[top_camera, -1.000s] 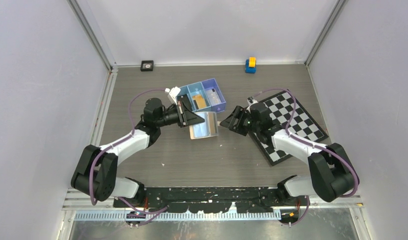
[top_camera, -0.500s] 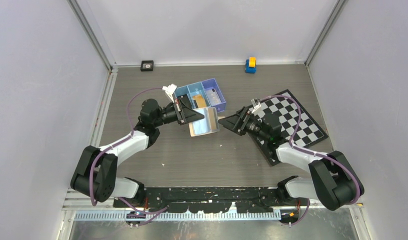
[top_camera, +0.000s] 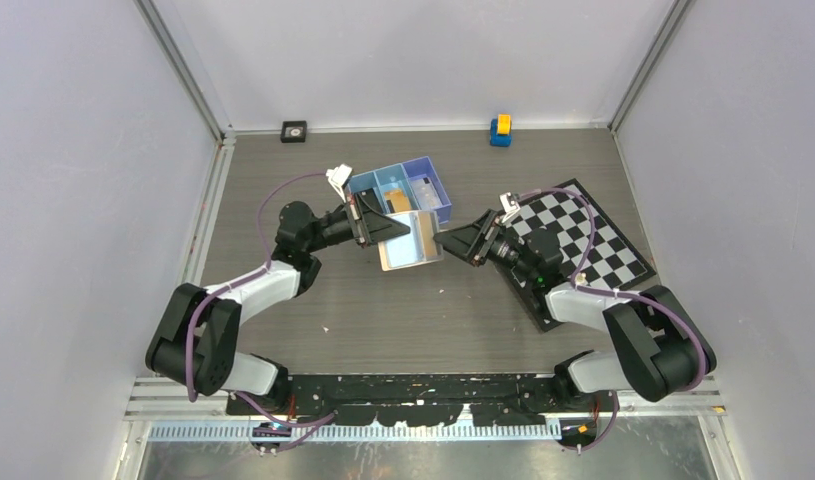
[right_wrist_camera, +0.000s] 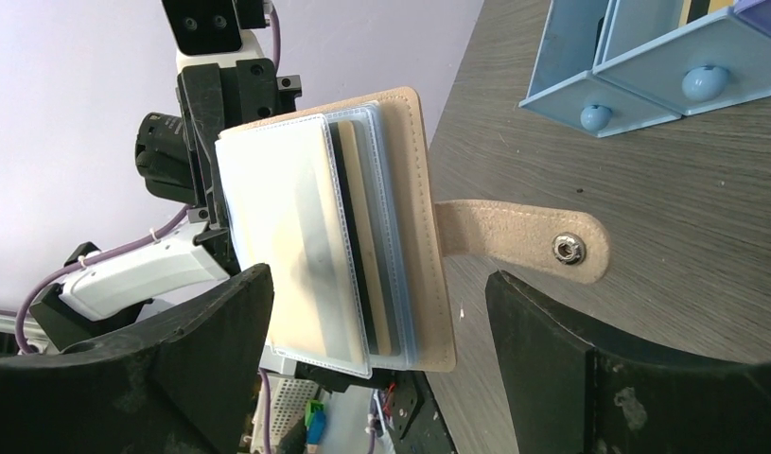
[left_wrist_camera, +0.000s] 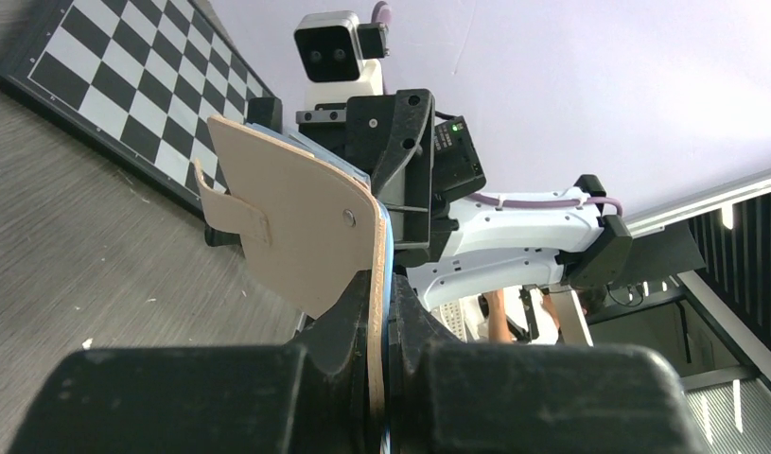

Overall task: Take the credit cards out of the card holder
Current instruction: Remove the credit card from the card holder.

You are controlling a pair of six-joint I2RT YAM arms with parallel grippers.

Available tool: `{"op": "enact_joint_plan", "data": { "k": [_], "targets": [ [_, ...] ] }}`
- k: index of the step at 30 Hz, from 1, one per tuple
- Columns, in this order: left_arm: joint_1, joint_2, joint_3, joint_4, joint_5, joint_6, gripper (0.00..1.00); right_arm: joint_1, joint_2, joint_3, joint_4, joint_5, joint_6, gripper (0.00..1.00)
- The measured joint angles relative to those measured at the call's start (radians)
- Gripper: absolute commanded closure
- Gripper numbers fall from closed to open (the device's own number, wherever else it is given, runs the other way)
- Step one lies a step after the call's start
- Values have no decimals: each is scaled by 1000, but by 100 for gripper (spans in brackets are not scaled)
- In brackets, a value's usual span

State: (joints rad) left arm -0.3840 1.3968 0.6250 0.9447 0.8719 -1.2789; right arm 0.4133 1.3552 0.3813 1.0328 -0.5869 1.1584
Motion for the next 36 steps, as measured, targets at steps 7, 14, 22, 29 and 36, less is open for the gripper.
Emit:
{"op": "enact_joint_plan", "data": {
  "k": [7, 14, 22, 29, 36],
  "targets": [
    [0, 0, -1, 17, 5, -11, 100, 0, 43, 0, 93, -20, 44, 12],
    [1, 0, -1, 25, 10, -17, 100, 0, 129, 0, 234, -62, 143, 19],
    [34, -23, -6, -106, -21, 62, 100, -16, 82, -19, 229, -60, 145, 37],
    [39, -64, -6, -243, -60, 145, 100, -18, 16, -19, 200, -51, 119, 56],
    [39, -66, -7, -257, -63, 160, 100, -18, 12, -19, 155, -51, 100, 77]
  ]
}}
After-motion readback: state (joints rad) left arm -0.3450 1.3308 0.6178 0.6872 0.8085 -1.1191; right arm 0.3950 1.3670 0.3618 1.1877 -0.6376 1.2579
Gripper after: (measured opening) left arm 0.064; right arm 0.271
